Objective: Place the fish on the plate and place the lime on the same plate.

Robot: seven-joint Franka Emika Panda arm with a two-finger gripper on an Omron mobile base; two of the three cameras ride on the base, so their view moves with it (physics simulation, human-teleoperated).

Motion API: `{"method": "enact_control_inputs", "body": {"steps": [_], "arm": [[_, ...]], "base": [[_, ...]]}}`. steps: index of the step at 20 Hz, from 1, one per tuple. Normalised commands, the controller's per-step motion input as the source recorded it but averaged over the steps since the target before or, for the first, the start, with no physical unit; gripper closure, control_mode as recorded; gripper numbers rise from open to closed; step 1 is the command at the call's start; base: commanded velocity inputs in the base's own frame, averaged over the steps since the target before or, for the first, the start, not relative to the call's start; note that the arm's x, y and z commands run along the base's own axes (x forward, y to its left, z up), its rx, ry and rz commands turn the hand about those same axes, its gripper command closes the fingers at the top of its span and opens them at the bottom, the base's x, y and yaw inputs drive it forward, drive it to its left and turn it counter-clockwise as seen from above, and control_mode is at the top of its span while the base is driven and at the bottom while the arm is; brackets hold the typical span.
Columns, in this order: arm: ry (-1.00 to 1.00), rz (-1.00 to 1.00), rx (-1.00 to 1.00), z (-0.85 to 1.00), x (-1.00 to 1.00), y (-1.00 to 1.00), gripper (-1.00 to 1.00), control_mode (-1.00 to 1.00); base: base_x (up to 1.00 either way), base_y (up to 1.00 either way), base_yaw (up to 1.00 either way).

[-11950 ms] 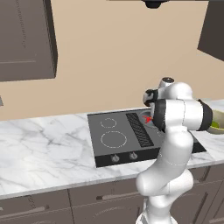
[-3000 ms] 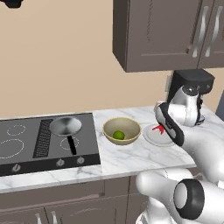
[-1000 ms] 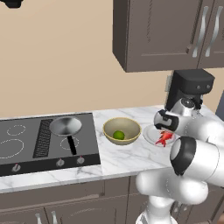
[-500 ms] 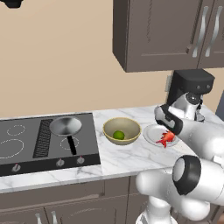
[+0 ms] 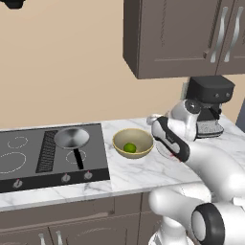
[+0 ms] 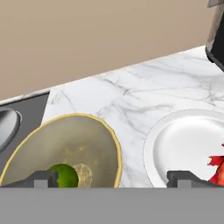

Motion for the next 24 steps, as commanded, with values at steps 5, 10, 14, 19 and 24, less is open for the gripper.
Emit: {"method": "enact_control_inputs", "body": {"steps": [5, 10, 14, 19, 24], "arm": [[0.08, 0.29, -0.19, 0.29, 0.0, 0.86, -1.0, -1.0], [0.24, 0.27, -0.29, 0.11, 0.01, 0.74, -1.0, -1.0], [0.15, 0.08, -0.13, 0.0, 0.01, 0.21, -1.0, -1.0], [0.07, 0.0, 0.0, -0.35, 0.0, -0.03, -1.0, -1.0], [0.07, 0.0, 0.0, -0.48, 0.01, -0.03, -1.0, -1.0]], "base": [[0.0, 0.0, 0.0], [0.0, 0.0, 0.0], [0.0, 0.0, 0.0], [0.0, 0.0, 0.0], [0.0, 0.0, 0.0]]}}
